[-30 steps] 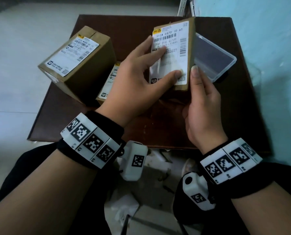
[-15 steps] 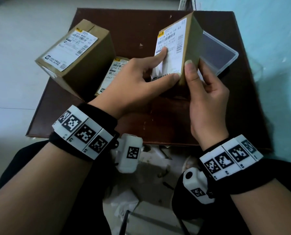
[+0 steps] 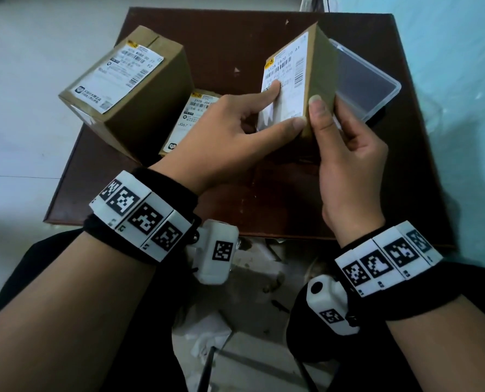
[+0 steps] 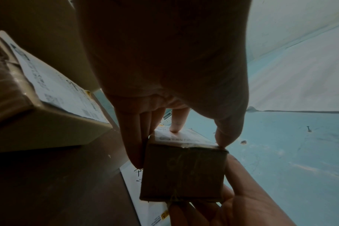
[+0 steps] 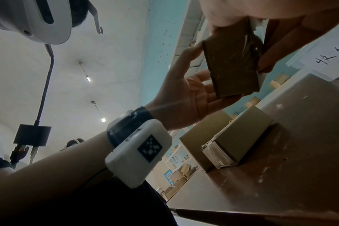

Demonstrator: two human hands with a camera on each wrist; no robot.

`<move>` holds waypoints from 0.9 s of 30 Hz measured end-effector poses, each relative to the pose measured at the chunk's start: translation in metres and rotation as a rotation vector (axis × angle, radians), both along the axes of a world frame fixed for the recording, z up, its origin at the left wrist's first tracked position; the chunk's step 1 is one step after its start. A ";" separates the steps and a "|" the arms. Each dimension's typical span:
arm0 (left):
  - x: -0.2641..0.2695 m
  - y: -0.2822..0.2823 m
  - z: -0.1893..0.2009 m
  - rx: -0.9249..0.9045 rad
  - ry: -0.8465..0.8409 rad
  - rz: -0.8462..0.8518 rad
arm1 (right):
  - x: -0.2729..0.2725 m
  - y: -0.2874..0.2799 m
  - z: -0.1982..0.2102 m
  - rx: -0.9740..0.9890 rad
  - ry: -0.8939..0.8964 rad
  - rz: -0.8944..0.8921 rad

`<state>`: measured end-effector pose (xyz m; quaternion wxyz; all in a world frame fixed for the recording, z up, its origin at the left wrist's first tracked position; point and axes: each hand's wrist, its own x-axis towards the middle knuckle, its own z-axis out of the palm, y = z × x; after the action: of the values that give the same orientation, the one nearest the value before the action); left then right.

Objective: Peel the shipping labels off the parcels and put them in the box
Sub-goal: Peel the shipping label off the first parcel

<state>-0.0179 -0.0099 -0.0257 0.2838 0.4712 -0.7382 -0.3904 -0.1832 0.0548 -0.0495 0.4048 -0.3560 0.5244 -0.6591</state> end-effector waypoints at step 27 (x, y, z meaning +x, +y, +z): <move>0.000 -0.003 -0.006 0.035 -0.026 -0.055 | -0.003 0.001 -0.002 -0.017 0.049 0.014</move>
<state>-0.0183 -0.0130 -0.0315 0.2551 0.4604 -0.7476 -0.4050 -0.1860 0.0562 -0.0518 0.3935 -0.3789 0.5260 -0.6518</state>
